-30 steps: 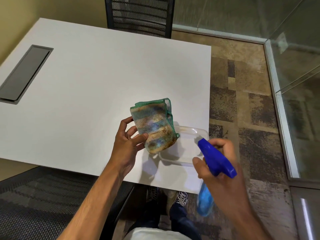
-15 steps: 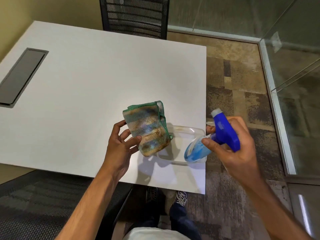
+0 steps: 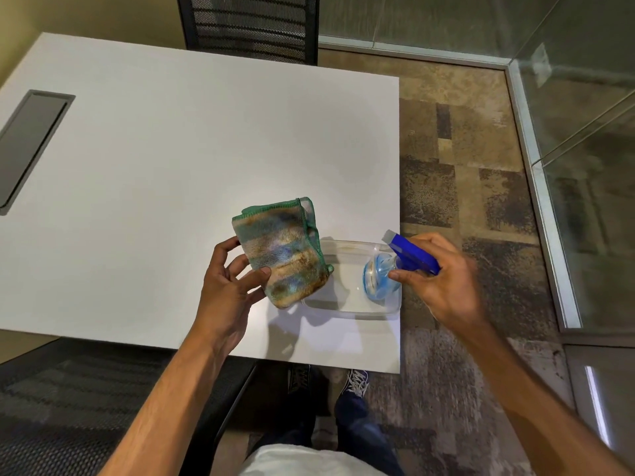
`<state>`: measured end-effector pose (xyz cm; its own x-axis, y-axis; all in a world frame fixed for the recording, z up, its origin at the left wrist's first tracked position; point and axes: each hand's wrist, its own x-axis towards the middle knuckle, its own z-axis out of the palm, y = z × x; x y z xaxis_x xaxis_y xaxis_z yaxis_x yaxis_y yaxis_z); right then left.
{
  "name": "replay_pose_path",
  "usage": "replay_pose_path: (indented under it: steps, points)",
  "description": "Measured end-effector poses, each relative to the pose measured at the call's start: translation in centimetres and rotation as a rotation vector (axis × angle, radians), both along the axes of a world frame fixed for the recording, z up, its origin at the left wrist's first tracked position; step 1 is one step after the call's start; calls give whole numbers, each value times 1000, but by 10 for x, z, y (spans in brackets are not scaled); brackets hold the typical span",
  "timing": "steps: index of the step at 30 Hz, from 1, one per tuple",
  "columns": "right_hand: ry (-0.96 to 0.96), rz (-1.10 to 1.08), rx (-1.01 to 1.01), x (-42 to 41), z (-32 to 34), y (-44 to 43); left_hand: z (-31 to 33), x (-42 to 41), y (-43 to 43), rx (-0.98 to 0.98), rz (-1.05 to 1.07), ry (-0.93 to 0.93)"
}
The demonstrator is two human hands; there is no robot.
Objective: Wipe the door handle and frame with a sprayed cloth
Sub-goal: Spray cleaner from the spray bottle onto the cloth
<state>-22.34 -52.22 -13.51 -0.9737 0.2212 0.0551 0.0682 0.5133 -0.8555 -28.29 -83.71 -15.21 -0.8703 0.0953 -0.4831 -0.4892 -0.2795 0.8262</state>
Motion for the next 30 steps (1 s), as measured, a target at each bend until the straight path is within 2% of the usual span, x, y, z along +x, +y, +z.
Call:
replay_pose_path:
  steps: [12, 22, 28, 30]
  points:
    - [-101, 6, -6, -3, -24, 15, -4, 3, 7, 11, -16, -4]
    - [-74, 9, 175, 5, -10, 21, -3, 3, 13, 24, -21, -8]
    - [-170, 24, 90, 10, 9, 23, 2, 2, 15, 33, -30, -6]
    - [-189, 44, 118, 14, 22, 25, 7, 1, 15, 47, -27, 3]
